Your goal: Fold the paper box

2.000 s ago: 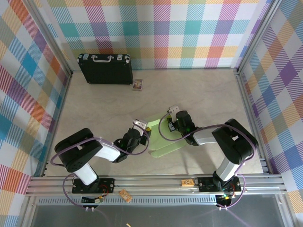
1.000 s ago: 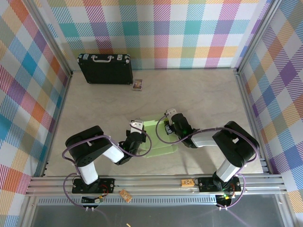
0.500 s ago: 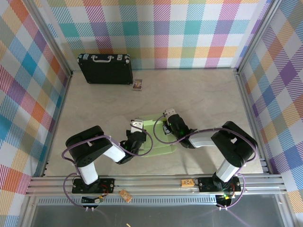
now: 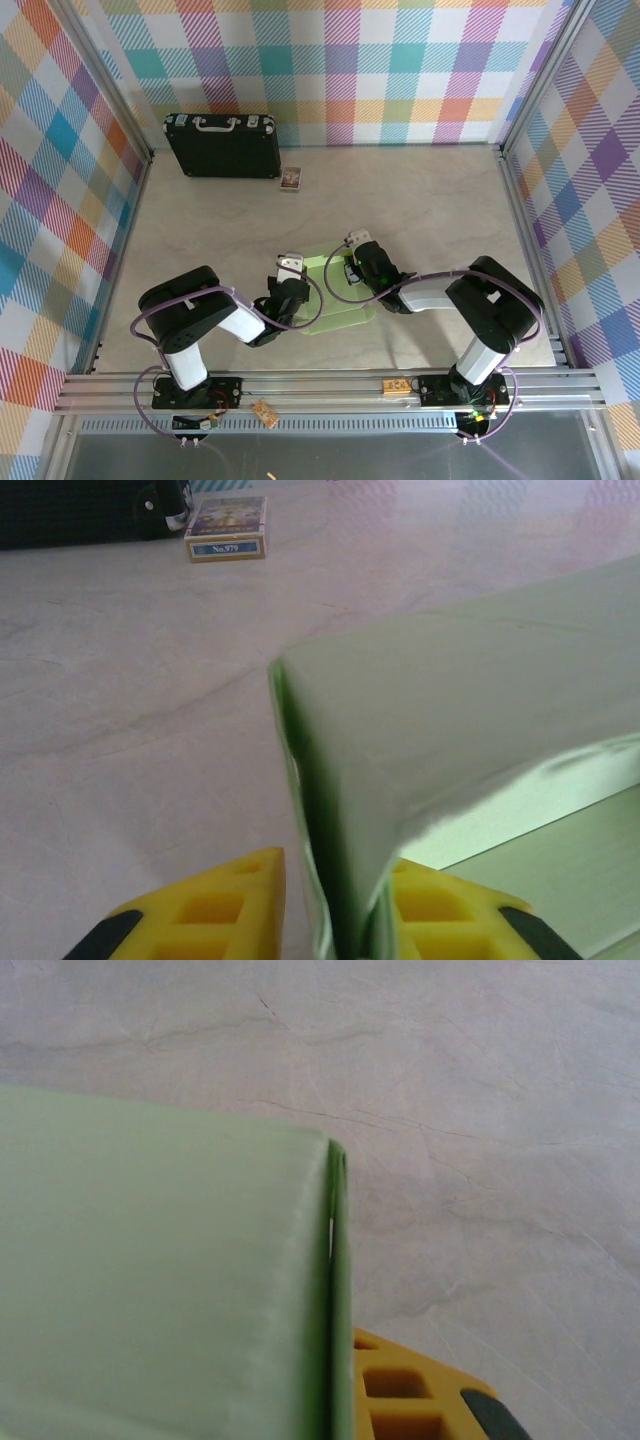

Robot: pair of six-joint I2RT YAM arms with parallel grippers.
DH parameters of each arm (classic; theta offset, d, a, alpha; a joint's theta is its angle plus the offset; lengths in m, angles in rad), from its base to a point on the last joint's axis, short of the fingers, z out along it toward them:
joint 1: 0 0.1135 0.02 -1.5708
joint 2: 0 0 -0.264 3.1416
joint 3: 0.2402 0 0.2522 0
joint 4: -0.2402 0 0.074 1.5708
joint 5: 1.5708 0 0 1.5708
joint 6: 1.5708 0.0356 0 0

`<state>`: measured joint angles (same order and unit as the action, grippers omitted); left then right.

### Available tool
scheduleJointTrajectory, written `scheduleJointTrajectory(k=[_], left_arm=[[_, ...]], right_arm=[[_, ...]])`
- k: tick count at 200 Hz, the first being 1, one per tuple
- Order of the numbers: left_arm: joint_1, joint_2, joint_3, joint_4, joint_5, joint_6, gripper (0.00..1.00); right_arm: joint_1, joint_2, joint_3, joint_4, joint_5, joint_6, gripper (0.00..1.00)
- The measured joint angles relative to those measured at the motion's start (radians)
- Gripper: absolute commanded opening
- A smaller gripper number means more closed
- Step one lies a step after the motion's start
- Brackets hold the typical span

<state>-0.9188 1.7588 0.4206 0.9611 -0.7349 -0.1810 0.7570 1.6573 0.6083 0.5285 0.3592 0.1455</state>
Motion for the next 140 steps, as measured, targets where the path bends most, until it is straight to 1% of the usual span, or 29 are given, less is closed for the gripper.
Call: scheduleJointTrajectory(k=[14,30,40,48,62,67,87,103,140], left_arm=[[0.0,0.0,0.016,-0.029,0.0,-0.002,0.26],[0.0,0.001,0.03,-0.045,0.0,-0.006,0.14],[0.0,0.002,0.031,-0.046,-0.007,-0.005,0.12],[0.0,0.005,0.033,-0.046,-0.012,-0.01,0.15],[0.0,0.012,0.037,-0.047,-0.015,-0.005,0.31],[0.0,0.013,0.038,-0.049,-0.012,-0.01,0.33],[0.0,0.018,0.04,-0.067,-0.001,-0.005,0.3],[-0.001,0.023,0.04,-0.073,0.002,-0.006,0.29],[-0.001,0.034,0.047,-0.09,0.005,-0.01,0.32]], right_arm=[[0.0,0.0,0.0,0.0,0.0,0.0,0.04],[0.0,0.0,0.0,-0.001,-0.001,0.0,0.04],[0.0,0.0,0.0,-0.003,0.0,0.001,0.04],[0.0,0.0,0.0,-0.003,0.0,0.002,0.04],[0.0,0.0,0.0,-0.003,0.0,0.001,0.04],[0.0,0.0,0.0,-0.003,0.0,0.001,0.04],[0.0,0.0,0.0,-0.003,0.0,0.001,0.04],[0.0,0.0,0.0,-0.003,0.0,0.001,0.04],[0.0,0.0,0.0,-0.003,0.0,0.001,0.04]])
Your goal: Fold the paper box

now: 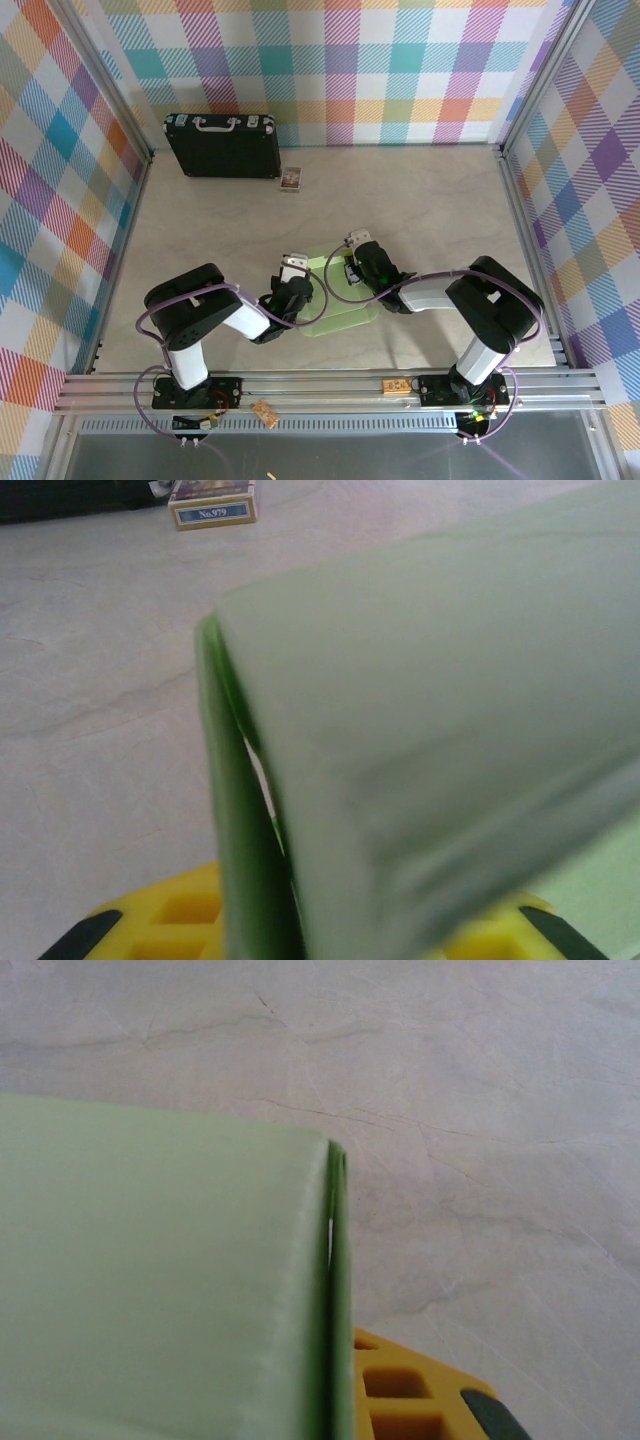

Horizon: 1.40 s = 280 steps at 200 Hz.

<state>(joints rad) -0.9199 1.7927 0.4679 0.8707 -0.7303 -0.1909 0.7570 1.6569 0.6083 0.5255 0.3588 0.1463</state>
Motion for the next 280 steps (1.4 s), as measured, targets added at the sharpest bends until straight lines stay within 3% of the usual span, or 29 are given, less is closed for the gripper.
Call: scheduleJointTrajectory(k=[13,54,110,117,126,136,220,280], left_arm=[[0.0,0.002,0.005,-0.009,0.0,0.0,0.28],[0.0,0.013,0.016,-0.013,-0.021,-0.032,0.0],[0.001,0.013,0.022,-0.031,-0.031,-0.049,0.0],[0.001,0.013,0.023,-0.032,-0.032,-0.049,0.06],[0.001,0.013,0.026,-0.034,-0.034,-0.049,0.23],[0.001,0.013,0.027,-0.041,-0.031,-0.046,0.31],[0.0,-0.061,0.025,-0.144,0.007,-0.051,0.39],[-0.001,-0.177,0.011,-0.229,0.074,-0.064,0.56]], right_arm=[[0.0,0.0,0.0,0.0,0.0,0.0,0.04],[0.002,0.0,0.0,-0.003,0.001,0.005,0.04],[0.002,0.0,0.0,-0.003,0.005,0.012,0.05],[0.002,0.0,0.0,-0.003,0.005,0.013,0.05],[0.002,0.0,0.0,-0.003,0.007,0.016,0.05],[0.003,0.0,0.0,-0.003,0.009,0.016,0.05],[0.003,0.0,0.001,-0.005,0.02,0.015,0.05],[0.003,0.0,0.002,-0.008,0.027,0.015,0.05]])
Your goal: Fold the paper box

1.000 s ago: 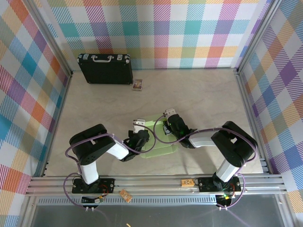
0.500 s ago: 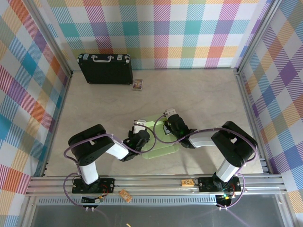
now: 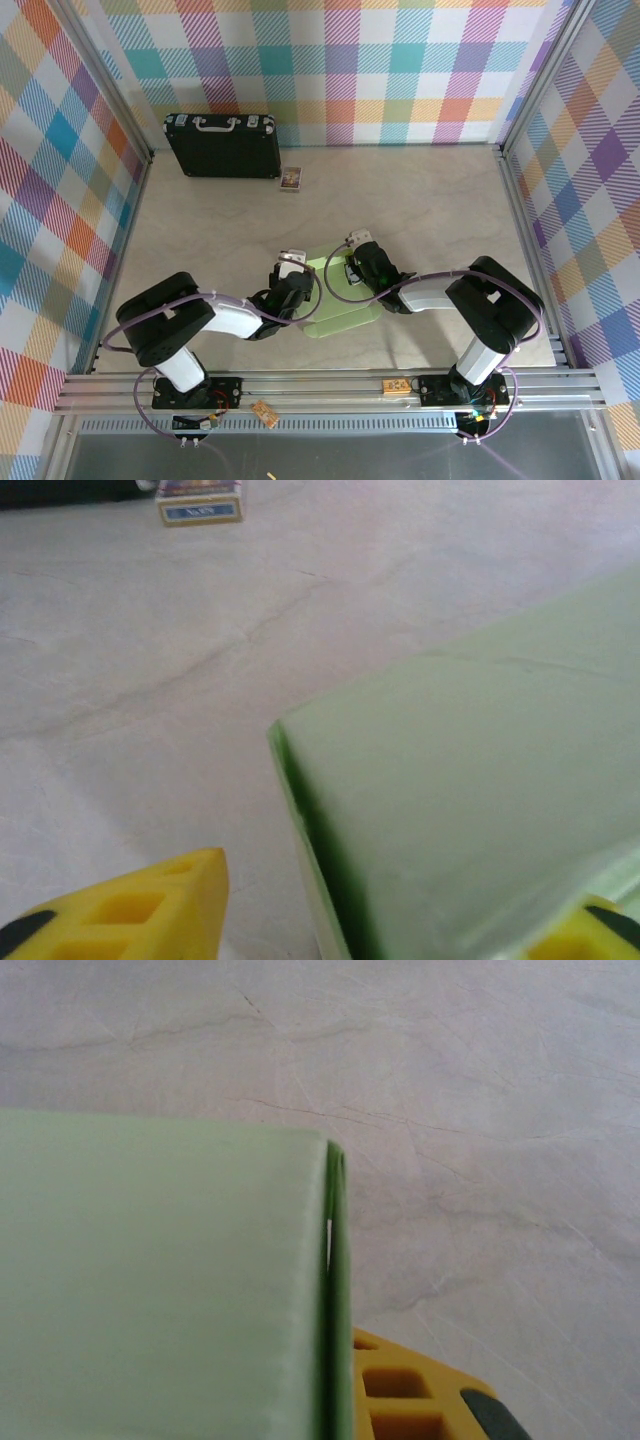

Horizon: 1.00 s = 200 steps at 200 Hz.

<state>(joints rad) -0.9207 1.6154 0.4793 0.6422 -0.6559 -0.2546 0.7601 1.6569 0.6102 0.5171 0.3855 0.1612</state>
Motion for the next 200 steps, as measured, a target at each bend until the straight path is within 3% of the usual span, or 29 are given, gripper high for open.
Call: scheduleJointTrajectory(k=[48,104,162,200], left_arm=[[0.0,-0.122,-0.04,-0.113,0.071,-0.024,0.57],[0.0,-0.206,-0.101,-0.145,0.069,-0.047,0.52],[0.0,-0.148,-0.109,-0.016,-0.004,0.003,0.46],[0.0,-0.032,-0.108,0.144,-0.054,0.047,0.4]], right_arm=[[0.0,0.0,0.004,-0.007,0.003,0.0,0.05],[0.0,0.0,0.007,-0.013,0.004,0.001,0.05],[0.0,0.0,0.007,-0.013,0.002,0.023,0.05],[0.002,0.002,0.007,-0.011,0.003,0.035,0.05]])
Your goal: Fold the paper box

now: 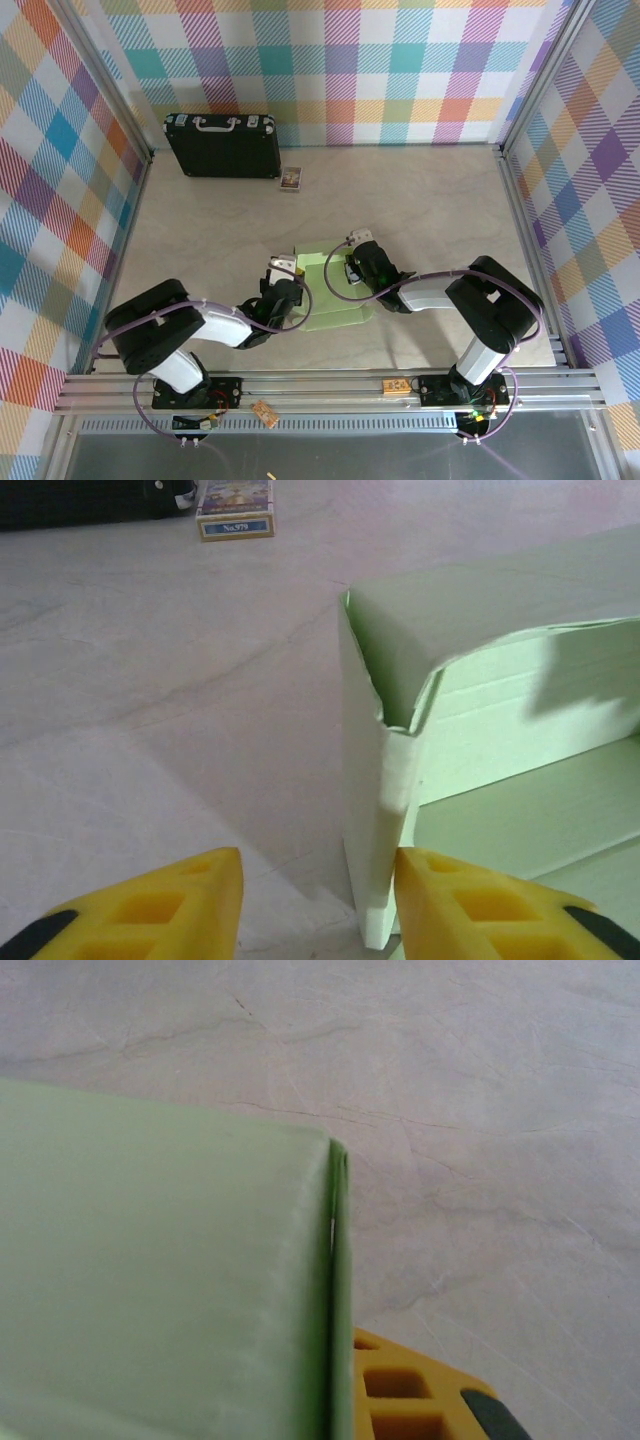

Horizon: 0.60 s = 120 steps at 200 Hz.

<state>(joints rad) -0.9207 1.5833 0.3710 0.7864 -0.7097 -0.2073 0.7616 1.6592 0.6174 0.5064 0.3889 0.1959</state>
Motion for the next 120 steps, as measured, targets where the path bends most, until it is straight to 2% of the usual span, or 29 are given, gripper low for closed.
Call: scheduleJointTrajectory(k=[35,66,92,120], left_arm=[[0.0,0.095,0.0,0.153,-0.037,0.04,0.28],[-0.001,0.142,0.003,0.229,-0.055,0.059,0.0],[-0.002,0.177,0.003,0.289,-0.074,0.08,0.0],[-0.002,0.184,-0.007,0.335,-0.069,0.114,0.0]], right_arm=[[0.005,0.0,0.0,0.0,0.008,0.007,0.05],[0.018,0.0,0.0,-0.002,0.019,0.019,0.08],[0.021,0.0,0.005,-0.012,0.03,0.033,0.11],[0.026,-0.014,0.006,-0.036,0.027,0.046,0.27]])
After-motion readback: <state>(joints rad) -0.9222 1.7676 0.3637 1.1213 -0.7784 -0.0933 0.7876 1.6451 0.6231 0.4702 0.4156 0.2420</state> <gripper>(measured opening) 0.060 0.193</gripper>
